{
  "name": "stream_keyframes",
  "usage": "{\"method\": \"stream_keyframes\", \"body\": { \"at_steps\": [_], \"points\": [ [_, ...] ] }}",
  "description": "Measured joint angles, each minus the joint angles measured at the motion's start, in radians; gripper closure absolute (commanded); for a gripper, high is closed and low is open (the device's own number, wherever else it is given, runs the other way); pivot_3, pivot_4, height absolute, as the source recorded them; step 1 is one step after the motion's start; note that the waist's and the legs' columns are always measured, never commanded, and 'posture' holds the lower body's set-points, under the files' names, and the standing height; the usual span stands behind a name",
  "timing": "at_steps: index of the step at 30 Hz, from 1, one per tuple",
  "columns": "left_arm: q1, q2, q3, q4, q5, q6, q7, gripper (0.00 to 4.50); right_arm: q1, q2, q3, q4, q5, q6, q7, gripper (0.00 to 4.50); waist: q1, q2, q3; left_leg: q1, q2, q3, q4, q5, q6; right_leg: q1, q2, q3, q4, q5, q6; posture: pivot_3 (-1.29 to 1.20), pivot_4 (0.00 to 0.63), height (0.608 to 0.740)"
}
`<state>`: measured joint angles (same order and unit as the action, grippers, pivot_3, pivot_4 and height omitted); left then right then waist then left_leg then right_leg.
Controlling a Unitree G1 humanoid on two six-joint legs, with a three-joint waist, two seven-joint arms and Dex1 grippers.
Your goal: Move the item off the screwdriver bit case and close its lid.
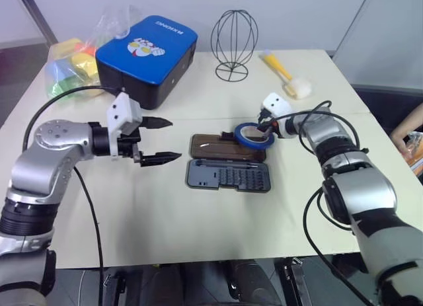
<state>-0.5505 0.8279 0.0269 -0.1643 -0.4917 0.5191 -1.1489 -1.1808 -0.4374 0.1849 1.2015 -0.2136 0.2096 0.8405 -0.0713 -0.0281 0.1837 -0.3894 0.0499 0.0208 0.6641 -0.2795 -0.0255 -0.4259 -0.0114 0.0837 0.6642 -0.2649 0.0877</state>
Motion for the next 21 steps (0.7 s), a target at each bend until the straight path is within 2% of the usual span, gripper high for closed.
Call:
{"method": "stream_keyframes", "body": {
  "at_steps": [1,4,7,21],
  "points": [
    [-0.005,0.0,0.0,0.002,0.0,-0.001,-0.001,0.0,0.001,0.0,0.0,-0.001,0.0,0.0,0.0,4.46,0.0,0.0,0.0,0.0,0.0,0.0,0.0,0.0,0.0,0.0,0.0,0.0,0.0,0.0,0.0,0.0,0.15,0.737],
    [-0.014,-0.003,-0.002,0.011,0.002,-0.004,-0.005,0.0,0.002,0.002,-0.007,-0.001,0.002,-0.001,-0.011,3.63,0.0,0.0,0.0,0.0,0.0,0.0,0.0,0.0,0.0,0.0,0.0,0.0,0.0,0.0,0.0,0.0,0.15,0.737],
    [-0.014,-0.004,-0.005,0.018,0.003,-0.006,-0.008,0.0,0.001,0.01,-0.013,-0.001,0.004,0.003,-0.012,2.2,0.001,0.0,0.0,0.0,0.0,0.0,0.001,0.0,0.0,0.0,0.0,0.0,0.0,0.0,0.0,0.0,0.15,0.737],
    [0.001,0.002,-0.002,0.003,0.002,-0.003,-0.004,0.0,-0.069,0.006,-0.038,0.064,0.006,0.071,0.023,2.2,0.0,0.003,0.002,-0.002,0.0,0.0,0.0,0.0,0.0,-0.002,0.0,0.0,0.0,0.0,0.0,0.0,0.15,0.737]
  ]
}}
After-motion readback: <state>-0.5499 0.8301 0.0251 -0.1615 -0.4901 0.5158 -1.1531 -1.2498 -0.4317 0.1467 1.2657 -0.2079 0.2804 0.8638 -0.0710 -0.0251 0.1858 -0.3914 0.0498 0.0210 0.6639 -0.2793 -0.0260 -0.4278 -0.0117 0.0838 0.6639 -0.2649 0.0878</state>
